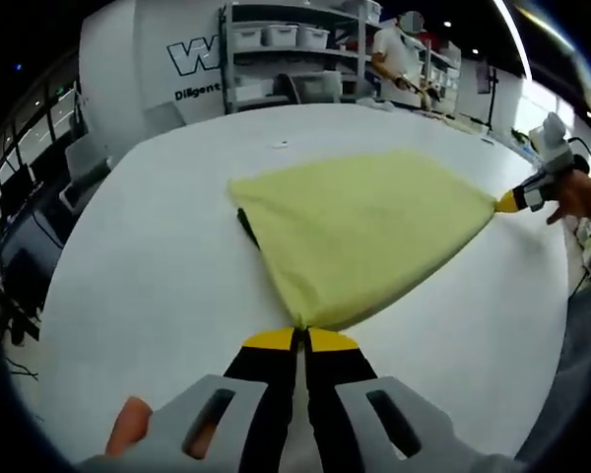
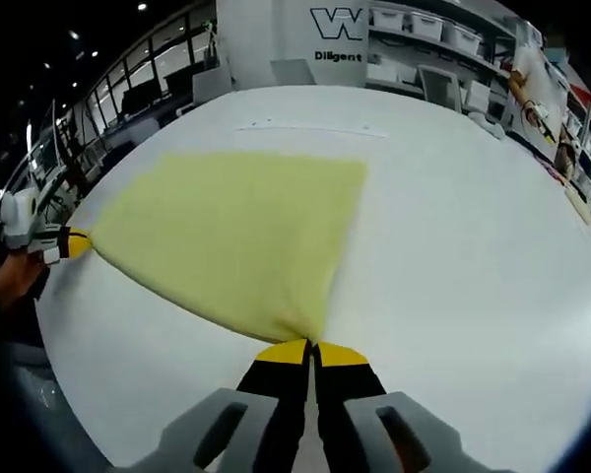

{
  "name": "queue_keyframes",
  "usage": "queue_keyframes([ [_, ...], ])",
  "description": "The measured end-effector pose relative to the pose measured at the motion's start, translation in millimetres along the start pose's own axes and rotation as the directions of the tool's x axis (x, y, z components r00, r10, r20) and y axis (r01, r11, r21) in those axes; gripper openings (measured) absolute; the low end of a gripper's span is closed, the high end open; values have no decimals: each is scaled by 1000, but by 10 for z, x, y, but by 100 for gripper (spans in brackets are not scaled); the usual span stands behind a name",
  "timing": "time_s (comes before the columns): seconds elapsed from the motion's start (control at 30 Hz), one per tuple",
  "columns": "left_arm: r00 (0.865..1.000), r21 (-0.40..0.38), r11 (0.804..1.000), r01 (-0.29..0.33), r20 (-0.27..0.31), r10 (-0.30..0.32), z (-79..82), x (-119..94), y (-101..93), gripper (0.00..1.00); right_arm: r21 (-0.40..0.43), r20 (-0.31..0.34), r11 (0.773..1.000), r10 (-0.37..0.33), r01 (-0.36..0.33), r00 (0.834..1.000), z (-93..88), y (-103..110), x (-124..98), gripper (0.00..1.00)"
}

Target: Fold the garment on the visible template until the final outline fits inside the template.

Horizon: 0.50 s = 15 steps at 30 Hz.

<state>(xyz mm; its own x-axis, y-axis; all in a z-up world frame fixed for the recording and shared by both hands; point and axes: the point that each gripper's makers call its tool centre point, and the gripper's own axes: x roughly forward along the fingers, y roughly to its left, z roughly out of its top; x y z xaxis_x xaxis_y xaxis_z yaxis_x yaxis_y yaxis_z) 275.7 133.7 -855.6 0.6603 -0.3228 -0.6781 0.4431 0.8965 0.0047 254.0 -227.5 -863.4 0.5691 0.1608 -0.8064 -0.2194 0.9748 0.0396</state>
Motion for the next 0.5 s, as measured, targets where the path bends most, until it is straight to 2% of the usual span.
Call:
queue_keyframes([
  [0.27,1000,-14,1000,10,-22,-11,-81,-101,-70,2,-11,-60,1000,-1,1,998,-145,38,-84,0],
  [0.4,1000,3,1000,15,-28,-14,-126,-110,-92,2,-5,-73,1000,-2,1,997,-159,26,-98,0],
  [0.5,1000,-29,999,19,-16,-19,-130,-105,-68,2,5,-93,1000,6,-6,996,-211,48,-86,0],
])
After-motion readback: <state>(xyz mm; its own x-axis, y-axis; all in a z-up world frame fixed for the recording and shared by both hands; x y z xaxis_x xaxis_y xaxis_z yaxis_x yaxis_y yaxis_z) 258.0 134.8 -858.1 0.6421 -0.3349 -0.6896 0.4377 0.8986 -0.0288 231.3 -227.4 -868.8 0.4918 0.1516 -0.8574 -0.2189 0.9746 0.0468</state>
